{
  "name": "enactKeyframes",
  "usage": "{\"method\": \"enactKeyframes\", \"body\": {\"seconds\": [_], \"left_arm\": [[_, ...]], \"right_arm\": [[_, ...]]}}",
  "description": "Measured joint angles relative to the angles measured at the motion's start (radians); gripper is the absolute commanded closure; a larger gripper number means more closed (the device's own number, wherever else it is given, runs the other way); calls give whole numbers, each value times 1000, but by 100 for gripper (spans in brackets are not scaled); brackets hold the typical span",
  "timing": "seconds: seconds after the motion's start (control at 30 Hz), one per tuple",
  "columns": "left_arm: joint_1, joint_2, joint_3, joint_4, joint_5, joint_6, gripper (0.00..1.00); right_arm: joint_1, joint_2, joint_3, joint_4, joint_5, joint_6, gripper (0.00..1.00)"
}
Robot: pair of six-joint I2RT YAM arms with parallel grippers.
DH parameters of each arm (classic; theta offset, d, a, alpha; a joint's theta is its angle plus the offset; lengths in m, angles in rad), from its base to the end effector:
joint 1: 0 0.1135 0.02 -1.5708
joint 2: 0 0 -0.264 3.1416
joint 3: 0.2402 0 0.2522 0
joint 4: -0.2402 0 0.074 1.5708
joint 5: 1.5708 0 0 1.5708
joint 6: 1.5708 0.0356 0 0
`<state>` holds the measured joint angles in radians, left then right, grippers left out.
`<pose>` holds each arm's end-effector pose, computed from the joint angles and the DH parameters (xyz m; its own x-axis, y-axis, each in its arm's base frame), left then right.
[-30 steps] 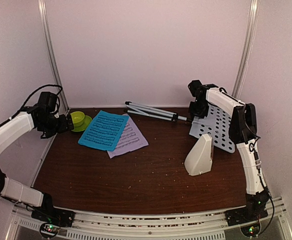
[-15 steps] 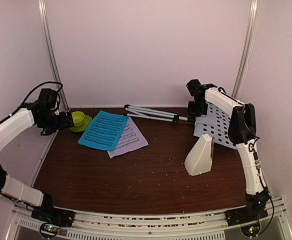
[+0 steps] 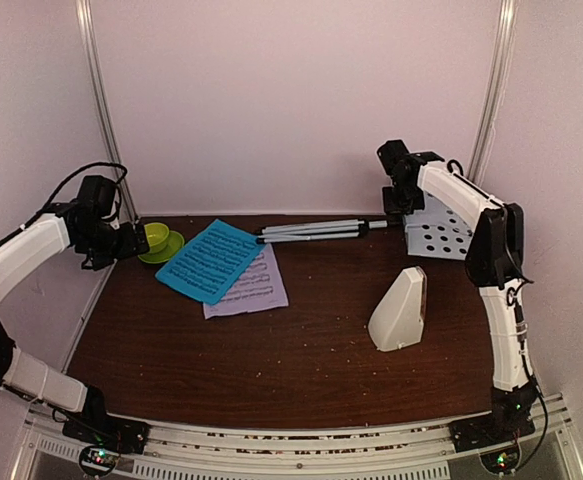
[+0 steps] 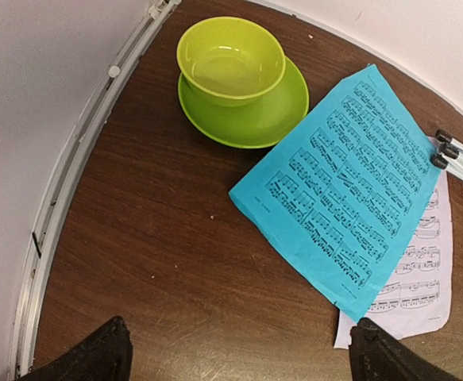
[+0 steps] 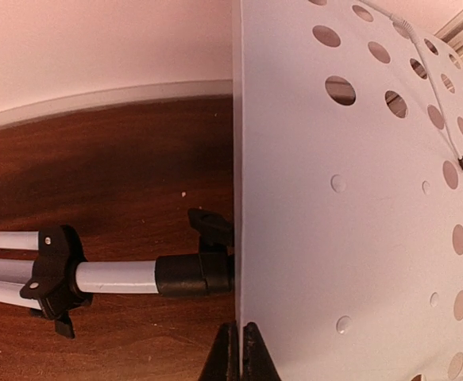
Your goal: Set up the instrument practice props
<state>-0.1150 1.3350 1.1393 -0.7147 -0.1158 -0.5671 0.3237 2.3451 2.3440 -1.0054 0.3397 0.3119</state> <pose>0.2760 -0.0277 0.2950 -0.6851 -0.4580 -0.5664 -0.3847 0.8878 -0.2526 0.4846 0.1501 0.2711 -0.8026 0.0359 -0.5954 0.1212 0.9872 -0.1038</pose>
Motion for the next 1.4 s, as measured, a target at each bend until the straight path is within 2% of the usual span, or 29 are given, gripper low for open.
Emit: {"method": "enactKeyframes", "body": {"seconds": [0.3,0.63,0.9,1.17,1.4], "left_arm": [[0,1,4,-6,12,1,2],[0,0,11,-8,28,13,2],[0,-3,15,-3,52,35,2],[-24,-16,-53,164,227,66,2],[-143,153,-8,274,312,74,4]], "right_arm": [[48,-133,0,104,152,-243,100],[156,-230,0,439,265,-578,100],[224,-261,6,585,261,-705,100],[295,-320,5,636,222,-807,100],[355,-431,-76,694,210,-977,100]]}}
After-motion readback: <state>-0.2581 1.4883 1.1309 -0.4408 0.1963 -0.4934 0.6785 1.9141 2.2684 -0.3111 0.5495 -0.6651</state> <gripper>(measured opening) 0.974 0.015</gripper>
